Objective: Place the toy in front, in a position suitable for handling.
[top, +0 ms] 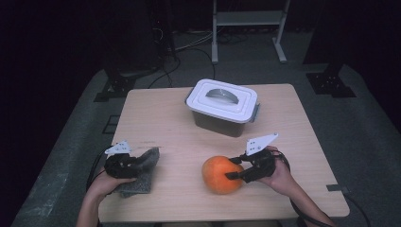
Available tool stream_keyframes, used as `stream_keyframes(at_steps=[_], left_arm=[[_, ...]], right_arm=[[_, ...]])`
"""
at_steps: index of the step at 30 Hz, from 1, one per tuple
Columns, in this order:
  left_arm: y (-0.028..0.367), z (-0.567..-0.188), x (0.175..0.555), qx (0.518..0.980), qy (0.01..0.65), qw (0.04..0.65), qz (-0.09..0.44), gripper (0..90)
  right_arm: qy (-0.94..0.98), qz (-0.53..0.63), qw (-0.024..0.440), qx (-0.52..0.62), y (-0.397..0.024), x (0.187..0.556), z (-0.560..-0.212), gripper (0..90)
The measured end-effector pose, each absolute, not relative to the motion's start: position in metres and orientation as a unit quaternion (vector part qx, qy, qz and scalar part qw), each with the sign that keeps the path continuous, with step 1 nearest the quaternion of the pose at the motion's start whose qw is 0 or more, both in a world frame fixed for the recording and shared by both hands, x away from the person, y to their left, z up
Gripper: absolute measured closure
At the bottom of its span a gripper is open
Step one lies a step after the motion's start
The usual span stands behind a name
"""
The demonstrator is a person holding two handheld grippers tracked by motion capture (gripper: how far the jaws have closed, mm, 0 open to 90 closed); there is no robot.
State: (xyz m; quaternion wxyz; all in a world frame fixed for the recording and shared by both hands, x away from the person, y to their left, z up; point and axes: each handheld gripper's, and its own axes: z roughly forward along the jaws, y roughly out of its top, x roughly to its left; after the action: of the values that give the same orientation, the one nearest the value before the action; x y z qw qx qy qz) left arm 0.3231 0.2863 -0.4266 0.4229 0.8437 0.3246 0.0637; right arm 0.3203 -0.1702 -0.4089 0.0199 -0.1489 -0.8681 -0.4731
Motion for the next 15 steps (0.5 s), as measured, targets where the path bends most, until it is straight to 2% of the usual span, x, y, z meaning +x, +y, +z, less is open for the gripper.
stream_keyframes(at_steps=[6, 15], left_arm=[[0.287, -0.419, 0.320, 0.839, 0.324, 0.431, 0.072, 47.3], [0.281, -0.408, 0.315, 0.838, 0.311, 0.440, 0.087, 43.5]], right_arm=[[-0.867, -0.475, 0.022, -0.152, -0.170, 0.321, -0.409, 44.9], [-0.864, -0.474, 0.026, -0.167, -0.163, 0.322, -0.406, 46.6]])
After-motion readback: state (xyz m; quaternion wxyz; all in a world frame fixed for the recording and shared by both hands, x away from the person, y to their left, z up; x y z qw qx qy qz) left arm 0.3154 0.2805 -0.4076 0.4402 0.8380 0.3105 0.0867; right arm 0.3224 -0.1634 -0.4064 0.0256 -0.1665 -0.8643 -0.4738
